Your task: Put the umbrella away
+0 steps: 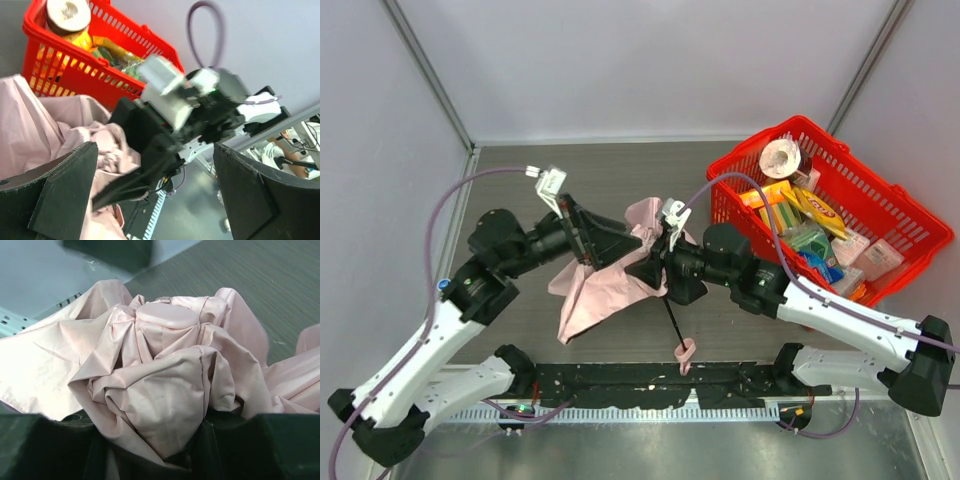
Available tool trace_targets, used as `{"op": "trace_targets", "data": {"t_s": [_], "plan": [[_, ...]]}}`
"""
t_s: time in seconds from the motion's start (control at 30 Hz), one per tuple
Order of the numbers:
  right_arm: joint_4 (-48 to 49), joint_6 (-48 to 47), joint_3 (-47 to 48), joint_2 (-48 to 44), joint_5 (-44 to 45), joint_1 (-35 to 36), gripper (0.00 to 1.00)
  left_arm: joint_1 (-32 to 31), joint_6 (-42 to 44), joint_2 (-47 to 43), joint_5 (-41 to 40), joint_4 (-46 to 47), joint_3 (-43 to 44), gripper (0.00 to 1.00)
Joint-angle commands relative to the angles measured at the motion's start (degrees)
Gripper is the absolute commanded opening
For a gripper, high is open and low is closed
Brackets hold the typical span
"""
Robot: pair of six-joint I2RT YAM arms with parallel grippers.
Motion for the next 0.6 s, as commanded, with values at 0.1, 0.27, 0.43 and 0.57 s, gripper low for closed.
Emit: {"op": "trace_targets", "data": {"t_s": [0.1, 0.27, 0.43, 0.57], "plan": [[2.38, -0.10, -0.93, -3.83, 11.17, 0.59, 0.01, -0.92, 10.93, -8.90, -18.87, -30.17, 12.30, 1.00], [1.32, -0.89, 0.92, -4.28, 19.10, 0.59, 0.00, -0.92, 8.03, -10.67, -20.15, -37.84, 9.86, 1.00], [0.44, -1.77, 3.64, -4.27, 18.93, 0.59, 0.00, -0.92, 7.41, -8.65, -16.97, -36.71, 3.71, 1.00], [-1.32, -3.00, 6.27, -5.33, 18.93, 0.59, 0.00, -0.92, 8.47, -6.01, -18.73, -37.58, 0.80, 1.00]]}}
